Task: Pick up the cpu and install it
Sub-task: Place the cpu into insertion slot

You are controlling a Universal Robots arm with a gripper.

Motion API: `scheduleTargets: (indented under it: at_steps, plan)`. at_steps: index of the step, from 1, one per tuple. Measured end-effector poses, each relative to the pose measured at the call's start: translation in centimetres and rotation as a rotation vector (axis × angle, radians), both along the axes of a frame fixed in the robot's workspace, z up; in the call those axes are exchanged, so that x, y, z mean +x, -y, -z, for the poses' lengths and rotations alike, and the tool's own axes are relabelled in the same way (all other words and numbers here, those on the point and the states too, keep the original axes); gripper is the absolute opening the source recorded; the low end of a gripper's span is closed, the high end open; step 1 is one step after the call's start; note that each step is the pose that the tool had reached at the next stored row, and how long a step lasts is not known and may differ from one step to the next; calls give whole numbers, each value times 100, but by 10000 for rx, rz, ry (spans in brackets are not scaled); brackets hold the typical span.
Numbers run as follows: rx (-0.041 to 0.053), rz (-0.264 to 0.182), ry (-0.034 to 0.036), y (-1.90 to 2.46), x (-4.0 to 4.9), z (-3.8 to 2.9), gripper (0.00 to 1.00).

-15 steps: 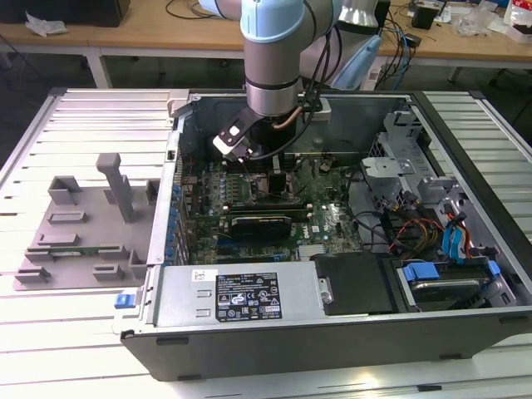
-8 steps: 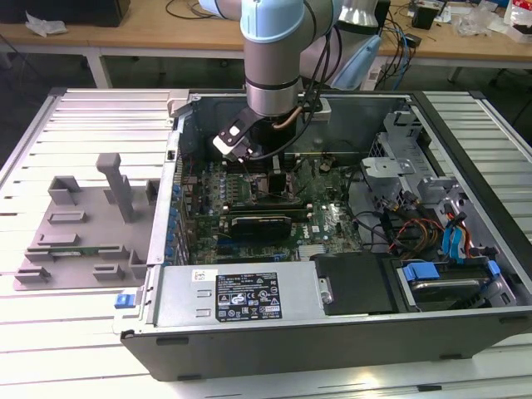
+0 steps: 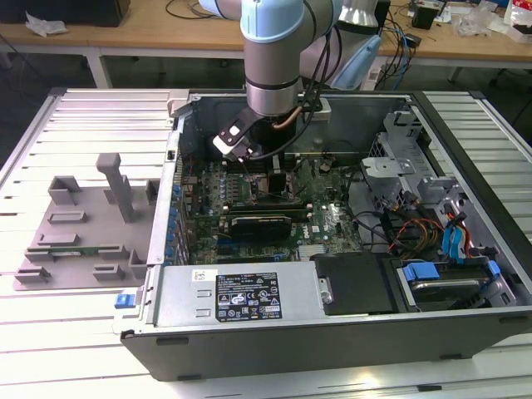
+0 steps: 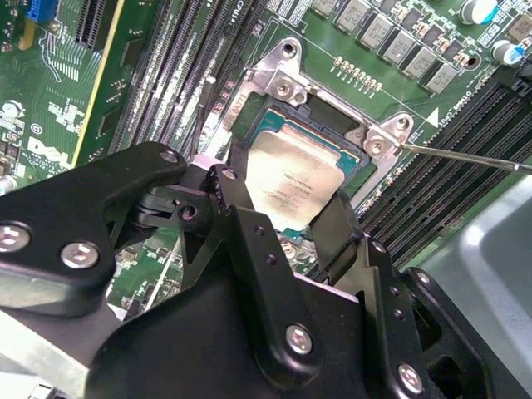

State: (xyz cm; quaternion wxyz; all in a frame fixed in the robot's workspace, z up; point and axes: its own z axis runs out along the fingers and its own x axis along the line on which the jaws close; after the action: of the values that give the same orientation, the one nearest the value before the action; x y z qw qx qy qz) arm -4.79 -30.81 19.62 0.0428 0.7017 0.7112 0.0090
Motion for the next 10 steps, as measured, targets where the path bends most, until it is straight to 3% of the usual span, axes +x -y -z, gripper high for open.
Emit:
scheduleTargets:
  at_steps: [10]
  plan:
    - [-1, 0, -1, -19, 0, 5, 55]
